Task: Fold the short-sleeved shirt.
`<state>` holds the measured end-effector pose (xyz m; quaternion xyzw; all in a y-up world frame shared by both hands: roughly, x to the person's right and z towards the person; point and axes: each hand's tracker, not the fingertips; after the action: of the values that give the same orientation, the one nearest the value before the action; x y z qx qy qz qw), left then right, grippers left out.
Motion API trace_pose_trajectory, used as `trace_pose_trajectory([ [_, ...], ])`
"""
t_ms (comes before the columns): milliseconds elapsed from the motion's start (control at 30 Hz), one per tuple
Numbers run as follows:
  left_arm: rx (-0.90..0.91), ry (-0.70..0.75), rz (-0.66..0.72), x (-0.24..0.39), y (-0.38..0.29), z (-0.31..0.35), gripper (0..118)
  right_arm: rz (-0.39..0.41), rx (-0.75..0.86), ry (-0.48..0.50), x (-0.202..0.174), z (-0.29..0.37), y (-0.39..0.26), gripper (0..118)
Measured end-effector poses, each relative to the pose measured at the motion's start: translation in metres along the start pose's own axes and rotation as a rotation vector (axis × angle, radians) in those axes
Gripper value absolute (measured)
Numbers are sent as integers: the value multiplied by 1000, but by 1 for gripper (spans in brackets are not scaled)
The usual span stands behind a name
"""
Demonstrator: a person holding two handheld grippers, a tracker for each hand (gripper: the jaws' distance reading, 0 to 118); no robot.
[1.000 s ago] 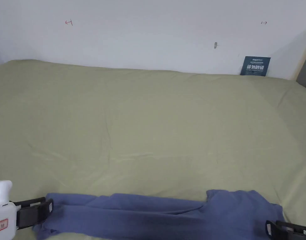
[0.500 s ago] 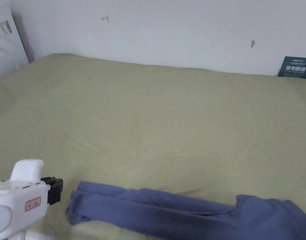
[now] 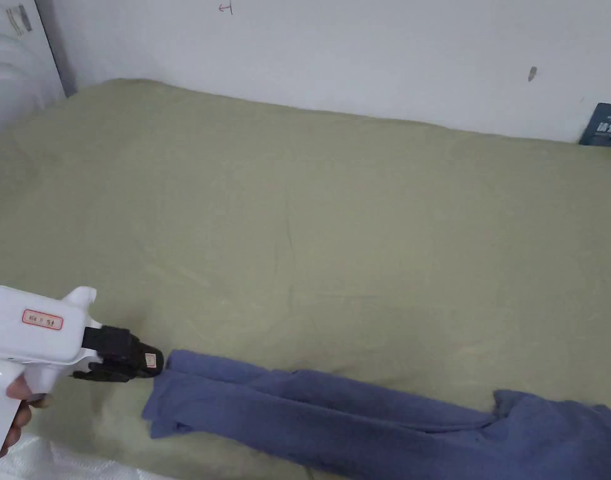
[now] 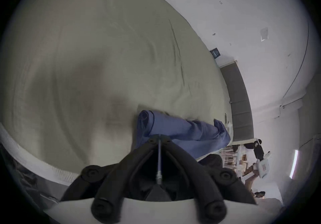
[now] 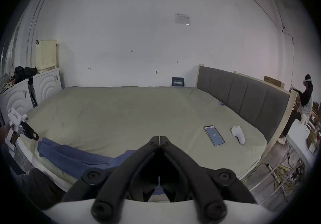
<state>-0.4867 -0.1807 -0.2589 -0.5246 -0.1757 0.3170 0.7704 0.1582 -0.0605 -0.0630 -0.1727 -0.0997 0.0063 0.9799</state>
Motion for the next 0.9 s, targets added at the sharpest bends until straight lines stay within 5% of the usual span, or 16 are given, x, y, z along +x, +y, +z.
trace_pose_trajectory([
  [100,-74,-95,5,-6,0,-12,103,9,1,-9,0,1,2,0],
  [133,-79,-111,-1,-7,-1,-18,110,1,-3,-10,-3,2,5,0],
  [400,-99,-256,101,-22,-1,-47,103,-38,19,-23,-5,6,14,0],
  [467,-77,-287,161,-24,-5,-54,67,-46,19,-18,-4,6,15,0],
  [500,-77,-265,153,-25,-5,-56,37,-51,19,-17,-4,6,15,0],
  [533,-96,-216,142,-24,-5,-61,37,-53,19,-17,-4,5,15,0],
  [600,-117,-145,128,-29,-5,-54,19,-63,20,-11,-3,6,15,0],
  [667,-69,-246,190,-42,3,-49,19,-63,18,-4,-3,7,15,0],
  [900,-36,-110,152,-26,-1,-39,11,-90,30,25,0,10,21,0],
])
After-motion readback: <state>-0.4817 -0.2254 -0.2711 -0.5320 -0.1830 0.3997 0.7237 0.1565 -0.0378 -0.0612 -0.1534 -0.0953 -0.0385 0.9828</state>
